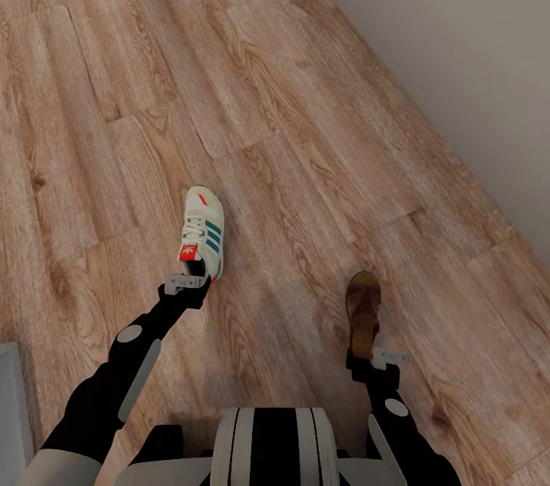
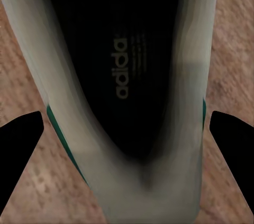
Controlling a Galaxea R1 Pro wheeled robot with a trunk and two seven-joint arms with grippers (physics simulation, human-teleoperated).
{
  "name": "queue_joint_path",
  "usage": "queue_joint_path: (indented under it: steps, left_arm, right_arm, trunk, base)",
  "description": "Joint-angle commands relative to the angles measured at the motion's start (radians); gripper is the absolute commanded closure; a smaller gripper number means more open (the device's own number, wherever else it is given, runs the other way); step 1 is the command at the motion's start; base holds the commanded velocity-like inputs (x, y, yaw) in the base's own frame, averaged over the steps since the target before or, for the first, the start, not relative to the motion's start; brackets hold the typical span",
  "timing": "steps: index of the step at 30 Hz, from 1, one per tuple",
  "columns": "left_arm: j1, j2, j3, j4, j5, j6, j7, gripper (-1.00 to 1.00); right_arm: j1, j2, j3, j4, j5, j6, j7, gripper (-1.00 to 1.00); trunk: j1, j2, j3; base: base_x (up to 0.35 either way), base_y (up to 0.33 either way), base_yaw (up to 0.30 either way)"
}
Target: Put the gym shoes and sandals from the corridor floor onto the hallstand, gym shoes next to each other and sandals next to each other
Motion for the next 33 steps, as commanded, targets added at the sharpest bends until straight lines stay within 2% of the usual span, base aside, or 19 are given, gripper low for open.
queue_joint_path:
  steps: [1, 4, 11, 17, 19, 24, 33]
  left_arm:
    - [0.0, 0.001, -0.001, -0.001, 0.011, 0.006, 0.0, 1.0]
    - [-0.001, 0.001, -0.001, -0.002, 0.011, 0.007, 0.0, 1.0]
    - [-0.001, 0.002, -0.001, -0.002, 0.011, 0.01, 0.0, 1.0]
    - [0.005, 0.004, 0.016, -0.001, 0.01, 0.012, 0.001, 1.0]
    - [0.019, 0.004, 0.037, -0.002, 0.01, 0.012, 0.001, 1.0]
    - [0.026, 0.006, 0.058, -0.002, 0.01, 0.014, 0.0, 1.0]
    - [0.05, 0.007, 0.074, -0.001, 0.007, 0.014, 0.001, 1.0]
  right_arm:
    - [0.0, 0.0, 0.004, -0.001, -0.02, 0.002, -0.004, 1.0]
    - [0.0, 0.0, 0.004, -0.002, -0.02, 0.002, -0.004, 1.0]
    - [0.0, -0.001, 0.007, -0.001, -0.02, 0.002, -0.004, 1.0]
    - [0.0, 0.0, 0.011, 0.0, -0.017, 0.001, -0.001, 1.0]
    - [0.0, 0.0, 0.012, 0.0, -0.017, 0.0, -0.001, 1.0]
    - [0.0, 0.0, 0.012, 0.0, -0.016, -0.001, -0.001, 1.0]
    - [0.0, 0.004, 0.013, -0.014, -0.017, -0.002, -0.002, 1.0]
  trunk:
    - [0.0, 0.0, 0.0]
    - [0.0, 0.0, 0.0]
    - [-0.003, 0.001, 0.027]
    - [-0.006, 0.003, 0.05]
    - [-0.007, 0.003, 0.058]
    - [-0.009, 0.004, 0.077]
    - [-0.013, 0.007, 0.112]
  base:
    - [0.0, 0.0, 0.0]
    - [0.0, 0.0, 0.0]
    - [0.0, 0.0, 0.0]
    - [0.0, 0.0, 0.0]
    - [0.0, 0.0, 0.0]
    - [0.0, 0.0, 0.0]
    - [0.0, 0.0, 0.0]
